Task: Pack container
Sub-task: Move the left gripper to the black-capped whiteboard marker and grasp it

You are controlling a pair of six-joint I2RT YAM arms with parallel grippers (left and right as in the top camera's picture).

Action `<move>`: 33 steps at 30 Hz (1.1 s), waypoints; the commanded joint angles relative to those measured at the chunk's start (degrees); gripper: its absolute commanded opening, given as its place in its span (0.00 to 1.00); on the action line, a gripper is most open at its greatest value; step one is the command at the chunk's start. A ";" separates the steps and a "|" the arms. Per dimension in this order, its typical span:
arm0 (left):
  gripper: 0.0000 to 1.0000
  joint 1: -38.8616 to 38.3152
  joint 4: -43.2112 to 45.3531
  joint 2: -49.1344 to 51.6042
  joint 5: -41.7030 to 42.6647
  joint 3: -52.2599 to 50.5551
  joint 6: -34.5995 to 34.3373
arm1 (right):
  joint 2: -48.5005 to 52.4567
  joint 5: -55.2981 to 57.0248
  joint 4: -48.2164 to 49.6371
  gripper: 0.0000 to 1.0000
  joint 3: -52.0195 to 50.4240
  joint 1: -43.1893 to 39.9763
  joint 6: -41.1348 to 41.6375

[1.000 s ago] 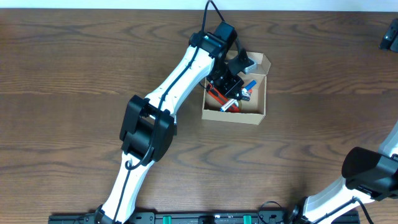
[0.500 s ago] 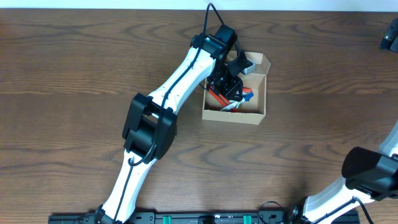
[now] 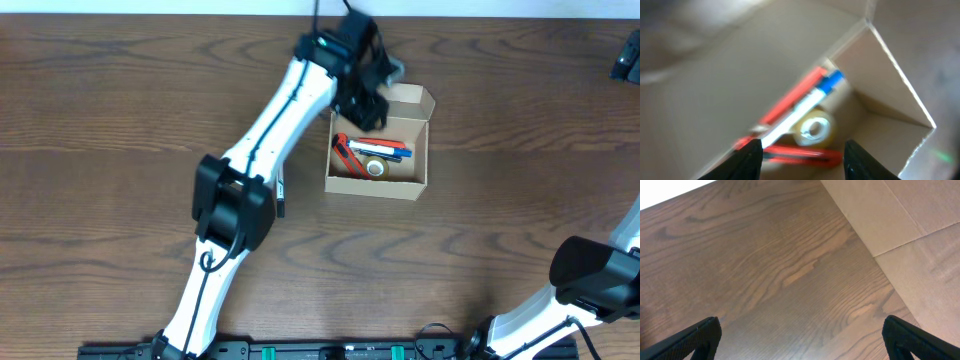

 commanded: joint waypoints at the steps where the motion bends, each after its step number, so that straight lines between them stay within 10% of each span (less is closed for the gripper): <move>1: 0.50 2.32 -3.72 -0.17 -13.68 10.91 -5.57 | 0.24 0.02 -0.09 0.99 0.15 -0.24 0.94; 11: 0.47 8.13 -28.44 -0.37 -31.95 32.30 -20.39 | 0.24 0.04 -0.11 0.99 0.15 -0.24 0.94; 33: 0.41 8.02 -28.35 -20.79 -32.74 5.22 -27.65 | 0.24 0.02 -0.09 0.99 0.15 -0.26 0.94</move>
